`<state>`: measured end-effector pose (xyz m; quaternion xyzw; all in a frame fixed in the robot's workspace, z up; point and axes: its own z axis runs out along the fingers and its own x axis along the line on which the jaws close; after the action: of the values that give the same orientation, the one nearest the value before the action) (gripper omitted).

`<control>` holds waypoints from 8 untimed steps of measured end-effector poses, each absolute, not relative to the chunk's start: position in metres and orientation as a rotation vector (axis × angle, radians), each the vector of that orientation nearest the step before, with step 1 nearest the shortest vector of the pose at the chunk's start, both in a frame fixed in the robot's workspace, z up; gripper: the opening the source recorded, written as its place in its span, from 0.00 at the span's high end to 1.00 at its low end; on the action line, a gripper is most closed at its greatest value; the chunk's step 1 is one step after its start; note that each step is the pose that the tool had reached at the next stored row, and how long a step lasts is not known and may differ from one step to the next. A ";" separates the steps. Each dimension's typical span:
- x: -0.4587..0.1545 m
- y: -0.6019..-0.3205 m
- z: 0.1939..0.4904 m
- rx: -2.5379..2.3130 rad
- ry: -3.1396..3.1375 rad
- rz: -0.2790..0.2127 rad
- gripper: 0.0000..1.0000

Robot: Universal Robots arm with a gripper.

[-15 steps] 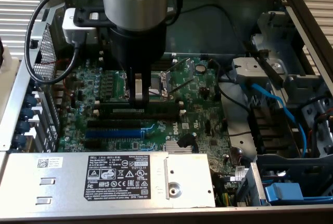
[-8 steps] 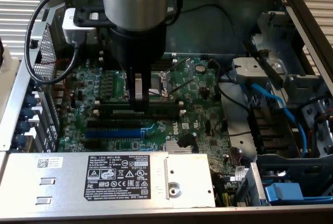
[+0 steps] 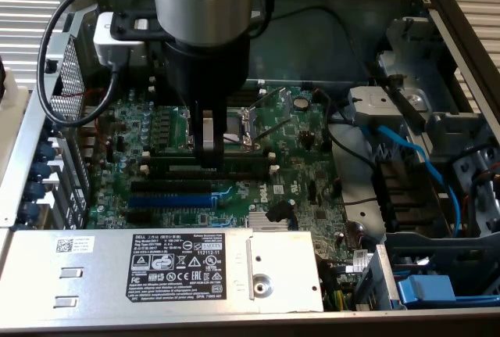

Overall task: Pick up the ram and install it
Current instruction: 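Insert the ram into the slot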

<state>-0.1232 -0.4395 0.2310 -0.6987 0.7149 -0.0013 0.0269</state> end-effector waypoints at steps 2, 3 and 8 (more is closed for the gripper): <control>-0.123 -0.439 0.232 -2.158 2.208 -0.004 0.73; -0.123 -0.439 0.233 -2.158 2.208 -0.004 0.73; -0.123 -0.439 0.241 -2.158 2.208 -0.004 0.73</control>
<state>-0.1233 -0.4395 0.2406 -0.6987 0.7149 -0.0013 0.0269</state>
